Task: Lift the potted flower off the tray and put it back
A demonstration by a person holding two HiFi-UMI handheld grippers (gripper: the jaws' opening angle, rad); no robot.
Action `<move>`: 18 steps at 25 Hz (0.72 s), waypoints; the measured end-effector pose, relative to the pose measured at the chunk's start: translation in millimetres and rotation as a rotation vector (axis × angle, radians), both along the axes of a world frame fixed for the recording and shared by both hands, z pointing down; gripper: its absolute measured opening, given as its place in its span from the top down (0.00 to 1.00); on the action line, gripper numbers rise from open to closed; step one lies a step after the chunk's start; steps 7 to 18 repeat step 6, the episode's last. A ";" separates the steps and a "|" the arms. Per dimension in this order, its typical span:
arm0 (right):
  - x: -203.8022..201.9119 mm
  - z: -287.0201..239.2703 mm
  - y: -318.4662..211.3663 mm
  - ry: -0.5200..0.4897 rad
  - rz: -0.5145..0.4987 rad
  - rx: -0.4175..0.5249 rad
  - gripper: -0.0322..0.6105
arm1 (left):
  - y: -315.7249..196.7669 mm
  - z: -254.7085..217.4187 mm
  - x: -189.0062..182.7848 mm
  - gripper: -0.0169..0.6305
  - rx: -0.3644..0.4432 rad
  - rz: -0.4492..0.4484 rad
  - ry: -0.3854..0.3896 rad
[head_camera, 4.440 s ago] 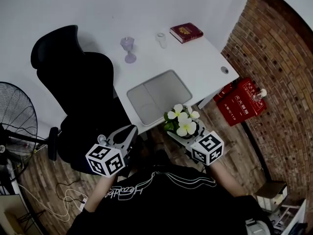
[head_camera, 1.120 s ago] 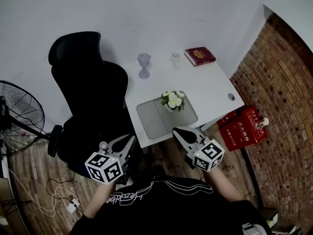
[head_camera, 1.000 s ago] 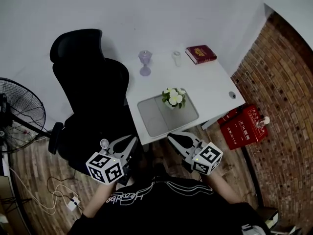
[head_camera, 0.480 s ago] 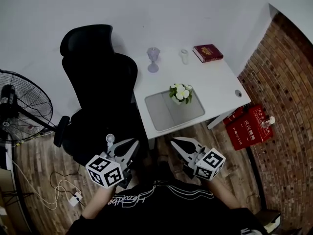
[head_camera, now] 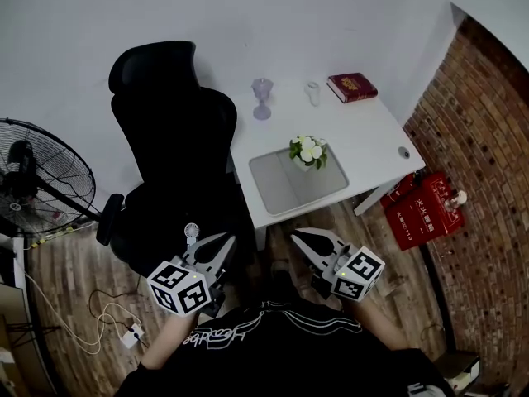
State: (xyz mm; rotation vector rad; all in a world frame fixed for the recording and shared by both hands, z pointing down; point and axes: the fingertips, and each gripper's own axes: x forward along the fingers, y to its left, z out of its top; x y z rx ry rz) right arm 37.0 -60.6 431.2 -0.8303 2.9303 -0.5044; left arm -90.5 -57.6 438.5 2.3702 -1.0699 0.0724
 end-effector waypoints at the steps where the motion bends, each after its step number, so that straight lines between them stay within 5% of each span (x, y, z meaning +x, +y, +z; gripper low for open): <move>1: -0.9 0.6 0.9 -0.001 0.002 -0.003 0.95 | 1.8 0.8 -1.1 0.90 -0.001 -0.001 0.000; 18: -2.3 13.3 3.0 0.035 0.030 -0.036 0.95 | 10.0 4.6 -7.3 0.90 -0.002 -0.007 -0.004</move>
